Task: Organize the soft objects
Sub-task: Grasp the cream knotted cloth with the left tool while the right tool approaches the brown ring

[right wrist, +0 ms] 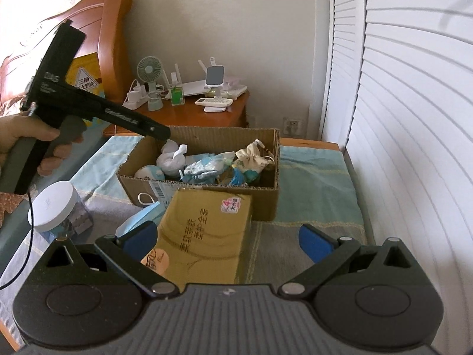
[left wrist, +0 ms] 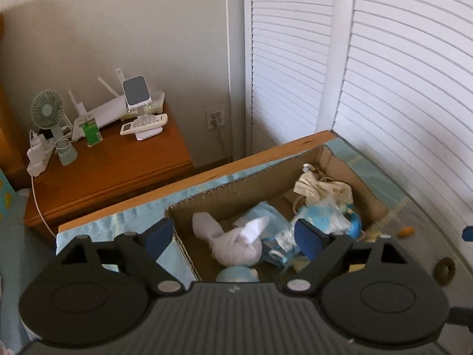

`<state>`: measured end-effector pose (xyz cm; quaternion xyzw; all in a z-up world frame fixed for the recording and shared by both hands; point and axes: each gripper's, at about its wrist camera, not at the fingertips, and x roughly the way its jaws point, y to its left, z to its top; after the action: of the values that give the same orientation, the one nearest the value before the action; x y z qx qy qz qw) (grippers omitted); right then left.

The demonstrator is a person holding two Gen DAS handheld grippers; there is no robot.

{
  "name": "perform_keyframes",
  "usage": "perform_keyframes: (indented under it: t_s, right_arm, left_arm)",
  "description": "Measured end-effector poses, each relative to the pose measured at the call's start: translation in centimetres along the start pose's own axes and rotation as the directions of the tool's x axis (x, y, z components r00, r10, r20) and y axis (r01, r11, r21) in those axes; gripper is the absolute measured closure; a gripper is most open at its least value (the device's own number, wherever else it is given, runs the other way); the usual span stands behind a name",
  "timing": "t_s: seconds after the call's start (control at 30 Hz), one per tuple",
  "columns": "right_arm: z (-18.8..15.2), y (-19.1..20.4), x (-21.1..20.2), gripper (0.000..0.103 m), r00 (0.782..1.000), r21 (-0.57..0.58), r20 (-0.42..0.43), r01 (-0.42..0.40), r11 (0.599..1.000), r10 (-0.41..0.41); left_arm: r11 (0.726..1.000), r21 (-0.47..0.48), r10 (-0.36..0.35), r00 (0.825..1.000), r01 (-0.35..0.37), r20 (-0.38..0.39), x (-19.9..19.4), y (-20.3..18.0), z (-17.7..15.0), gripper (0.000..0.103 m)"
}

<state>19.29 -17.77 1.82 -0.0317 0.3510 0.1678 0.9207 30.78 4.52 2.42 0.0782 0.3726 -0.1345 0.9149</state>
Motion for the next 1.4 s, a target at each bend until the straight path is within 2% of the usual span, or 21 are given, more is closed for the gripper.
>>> perform_keyframes:
  t_s: [0.2,0.37,0.47,0.7,0.9,1.1,1.17,1.27,1.4]
  right_arm:
    - [-1.4,0.3,-1.4,0.0,1.0,0.008,0.004,0.024,1.0,-0.024]
    - [-3.6,0.7,-2.0,0.0,0.995,-0.026,0.001,0.1,0.995,-0.1]
    - [-5.1,0.4,-2.3,0.0,0.993,-0.015,-0.022,0.114,0.993,-0.114]
    - [-8.5,-0.8,-2.9,0.0,0.985,0.012,-0.043,0.167,0.986,-0.167]
    - [-10.7,-2.3,-1.3,0.0,0.977,0.071,-0.108,0.191,0.979,-0.183]
    - [-11.1,-3.0,0.4,0.0,0.972,0.094,-0.13,0.209,0.973,-0.196]
    - [-11.3,-3.2,1.2,0.0,0.969,0.102,-0.161,0.203,0.974,-0.185]
    - [-11.5,-3.0,1.7,0.0,0.966,0.061,-0.156,0.219,0.974,-0.207]
    - [-11.6,-3.1,1.6,0.0,0.968,0.062,-0.148,0.214,0.975,-0.203]
  left_arm:
    - [0.999,0.023,-0.028,0.999,0.027,0.026,-3.7,-1.8,-2.2,0.007]
    - [0.996,0.018,-0.087,0.995,0.086,0.052,-7.1,-3.8,-5.4,0.005]
    - [0.994,0.023,-0.111,0.992,0.11,0.06,-8.7,-5.2,-7.4,0.003]
    - [0.995,0.066,-0.074,0.994,0.069,0.077,-10.8,-8.2,-11.3,0.003]
    - [0.996,0.059,-0.071,0.997,0.068,0.044,-10.6,-9.6,-13.8,0.003]
    - [0.996,0.057,-0.071,0.997,0.07,0.005,-9.0,-10.4,-14.9,0.003]
    - [0.996,0.046,-0.07,0.997,0.071,-0.009,-8.3,-10.5,-15.1,0.004]
    - [0.995,0.036,-0.089,0.995,0.09,-0.033,-7.2,-10.8,-15.3,0.004]
    - [0.996,0.03,-0.085,0.995,0.087,-0.045,-6.1,-11.3,-15.5,0.007]
